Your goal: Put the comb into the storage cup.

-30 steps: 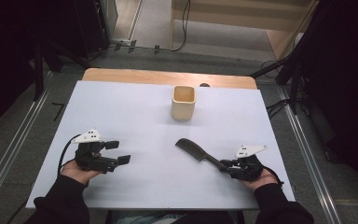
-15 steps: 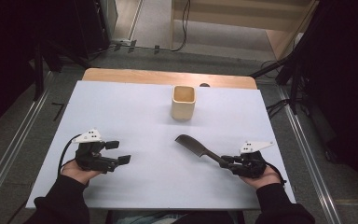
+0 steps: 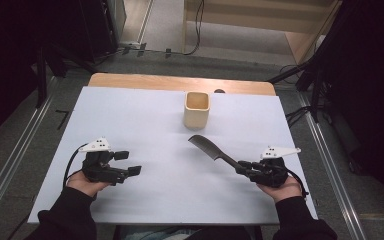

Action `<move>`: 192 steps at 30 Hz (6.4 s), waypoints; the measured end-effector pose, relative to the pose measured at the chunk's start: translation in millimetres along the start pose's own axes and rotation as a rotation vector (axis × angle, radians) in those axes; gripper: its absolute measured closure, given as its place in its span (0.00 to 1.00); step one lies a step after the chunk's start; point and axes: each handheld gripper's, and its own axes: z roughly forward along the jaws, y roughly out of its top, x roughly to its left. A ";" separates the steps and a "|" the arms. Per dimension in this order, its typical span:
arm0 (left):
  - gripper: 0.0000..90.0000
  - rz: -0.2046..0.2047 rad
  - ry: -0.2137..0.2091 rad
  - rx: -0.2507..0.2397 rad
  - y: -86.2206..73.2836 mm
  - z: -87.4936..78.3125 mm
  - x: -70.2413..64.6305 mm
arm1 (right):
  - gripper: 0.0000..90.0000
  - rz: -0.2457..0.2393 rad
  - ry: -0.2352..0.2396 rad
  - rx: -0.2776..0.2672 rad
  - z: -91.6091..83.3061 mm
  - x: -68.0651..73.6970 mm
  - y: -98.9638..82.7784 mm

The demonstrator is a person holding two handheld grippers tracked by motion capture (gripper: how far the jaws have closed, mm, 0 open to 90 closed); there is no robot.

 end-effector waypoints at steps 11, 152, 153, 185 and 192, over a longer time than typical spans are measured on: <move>0.23 0.003 -0.001 0.026 4.0 6.5 -2.4 | 0.78 0.031 -0.021 -0.022 1.6 2.3 9.3; 0.30 -0.370 0.177 -0.103 94.6 86.3 19.5 | 0.78 0.092 -0.255 -0.316 168.3 119.3 109.9; 0.31 -0.375 0.176 -0.105 94.5 87.0 20.0 | 0.78 0.094 -0.254 -0.317 168.3 119.5 109.9; 0.66 -0.457 0.184 -0.133 90.6 89.4 24.0 | 0.78 0.123 -0.238 -0.324 182.7 128.3 110.5; 0.69 -0.473 0.153 -0.141 90.6 88.3 25.8 | 0.78 0.116 -0.239 -0.314 183.3 127.9 111.0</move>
